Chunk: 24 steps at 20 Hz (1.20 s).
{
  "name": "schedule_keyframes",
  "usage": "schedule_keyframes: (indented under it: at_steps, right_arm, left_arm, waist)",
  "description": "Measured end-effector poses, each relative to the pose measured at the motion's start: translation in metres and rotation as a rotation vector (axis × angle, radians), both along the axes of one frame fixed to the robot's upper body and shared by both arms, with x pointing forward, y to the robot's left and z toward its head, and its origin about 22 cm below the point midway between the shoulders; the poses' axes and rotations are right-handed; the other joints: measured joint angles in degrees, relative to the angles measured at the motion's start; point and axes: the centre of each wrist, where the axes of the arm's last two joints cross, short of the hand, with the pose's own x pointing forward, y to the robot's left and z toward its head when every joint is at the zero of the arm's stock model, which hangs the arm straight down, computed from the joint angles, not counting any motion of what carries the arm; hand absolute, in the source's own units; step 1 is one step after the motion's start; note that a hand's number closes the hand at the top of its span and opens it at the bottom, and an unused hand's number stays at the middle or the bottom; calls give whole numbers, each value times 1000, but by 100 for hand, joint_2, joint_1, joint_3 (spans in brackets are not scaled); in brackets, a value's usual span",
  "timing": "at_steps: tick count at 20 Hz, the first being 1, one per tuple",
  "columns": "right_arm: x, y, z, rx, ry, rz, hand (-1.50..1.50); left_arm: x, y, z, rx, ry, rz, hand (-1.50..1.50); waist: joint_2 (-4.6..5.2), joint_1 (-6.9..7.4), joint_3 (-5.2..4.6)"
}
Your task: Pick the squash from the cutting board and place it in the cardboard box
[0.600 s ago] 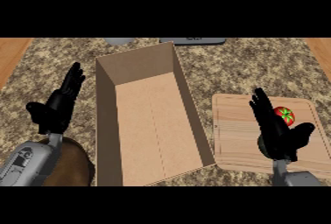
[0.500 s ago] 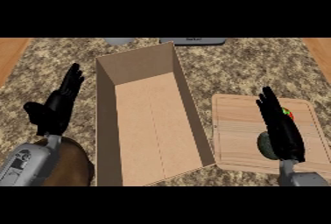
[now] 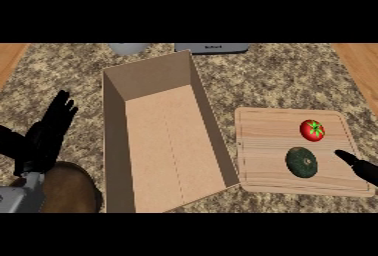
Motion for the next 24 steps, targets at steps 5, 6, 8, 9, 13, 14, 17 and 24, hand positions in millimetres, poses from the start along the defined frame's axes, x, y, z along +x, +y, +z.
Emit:
schedule_keyframes:
  at_steps: [5,6,8,9,13,14,17,24]
  right_arm:
    - [-46,19,10,-185,-70,1,-150]
    - [-52,22,13,-214,-39,14,-150]
    - [-65,19,18,-286,69,24,-150]
    - [-72,15,18,-326,137,25,-150]
    - [-89,10,28,-450,397,9,-150]
    - [-91,10,33,-476,460,8,-150]
    - [-91,16,48,-532,626,0,-150]
    - [-66,50,81,-528,920,-2,-150]
  left_arm:
    - [-14,7,9,-28,17,-10,0]
    - [-13,9,13,-36,17,-11,0]
    - [-16,7,13,-41,18,-17,0]
    - [-17,8,13,-42,18,-17,0]
    - [-19,6,13,-43,11,-26,0]
    - [-19,4,13,-44,13,-33,0]
    - [-17,6,17,-43,9,-48,0]
    - [-15,0,25,-44,6,-70,0]
  waist:
    - [32,89,-4]
    - [43,103,-7]
    - [63,132,-16]
    - [76,146,-23]
    - [123,214,-39]
    - [130,234,-41]
    - [155,315,-45]
    - [158,438,-24]
